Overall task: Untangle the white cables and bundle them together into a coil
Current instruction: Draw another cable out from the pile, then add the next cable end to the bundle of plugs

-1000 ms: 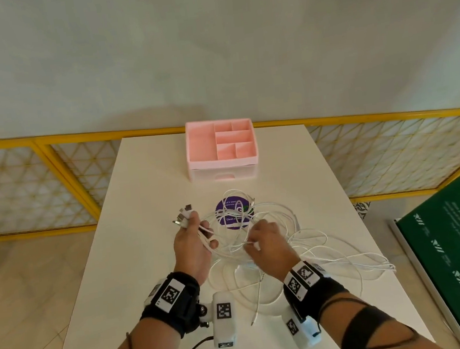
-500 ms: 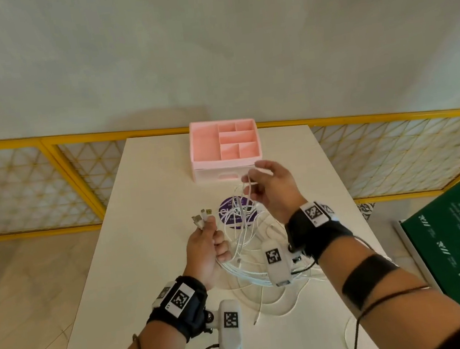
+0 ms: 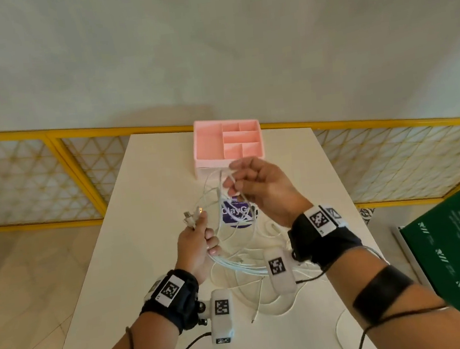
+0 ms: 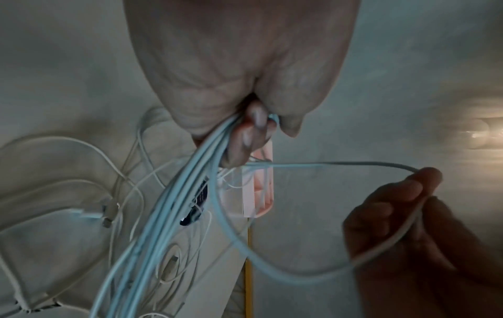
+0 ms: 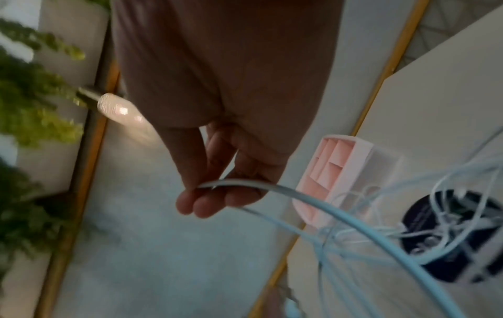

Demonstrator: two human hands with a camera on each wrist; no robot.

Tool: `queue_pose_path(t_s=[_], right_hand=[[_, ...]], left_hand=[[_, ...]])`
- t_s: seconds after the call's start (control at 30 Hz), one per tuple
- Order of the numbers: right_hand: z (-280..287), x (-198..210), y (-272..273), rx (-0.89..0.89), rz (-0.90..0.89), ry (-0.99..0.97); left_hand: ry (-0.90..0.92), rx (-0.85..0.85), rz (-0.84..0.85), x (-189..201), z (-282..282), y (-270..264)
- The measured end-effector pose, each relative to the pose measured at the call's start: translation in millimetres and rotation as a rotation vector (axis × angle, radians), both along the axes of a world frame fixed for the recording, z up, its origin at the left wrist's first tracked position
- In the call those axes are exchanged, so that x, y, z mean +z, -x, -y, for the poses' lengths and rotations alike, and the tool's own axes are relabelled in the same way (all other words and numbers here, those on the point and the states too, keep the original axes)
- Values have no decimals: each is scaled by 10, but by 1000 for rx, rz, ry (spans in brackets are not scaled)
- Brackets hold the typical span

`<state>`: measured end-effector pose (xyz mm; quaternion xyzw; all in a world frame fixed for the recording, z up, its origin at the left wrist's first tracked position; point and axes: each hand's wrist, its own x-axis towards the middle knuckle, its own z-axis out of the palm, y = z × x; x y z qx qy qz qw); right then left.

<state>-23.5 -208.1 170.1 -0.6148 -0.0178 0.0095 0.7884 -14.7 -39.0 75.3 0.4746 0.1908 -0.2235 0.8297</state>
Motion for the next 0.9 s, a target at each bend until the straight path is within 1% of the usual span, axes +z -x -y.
queue_pose_path(t_s=[0.07,0.17,0.23,0.37,0.43,0.5,0.57,0.63,0.7,0.77,0.83,0.9], right_hand=[[-18,-218,114,67,-69,103],[-62,-529,285,124,-163,217],[-76,-722,393,131,-239,255],[-35,-971,505,139,-447,272],[-8,-978,471,86,-514,236],[24,-935,369,-26,-549,120],[53,-883,225,-126,-555,-8],[77,-839,104,-181,-551,-43],[81,-811,30,-178,-541,19],[87,-774,-16,-179,-553,140],[108,-778,-61,-192,-581,328],[128,-786,-80,-159,-593,564]], left_hand=[[-26,-14,20,6,1,-6],[-8,-23,53,18,33,-27],[-7,-19,74,15,49,-52],[-135,-100,188,16,80,-22],[-150,-157,245,31,97,30],[-154,-246,278,44,110,94],[-183,-366,324,51,123,170],[-261,-475,385,56,136,253],[-337,-545,448,54,137,325],[-348,-578,449,39,120,371],[-358,-563,416,7,72,372],[-338,-492,357,-48,21,334]])
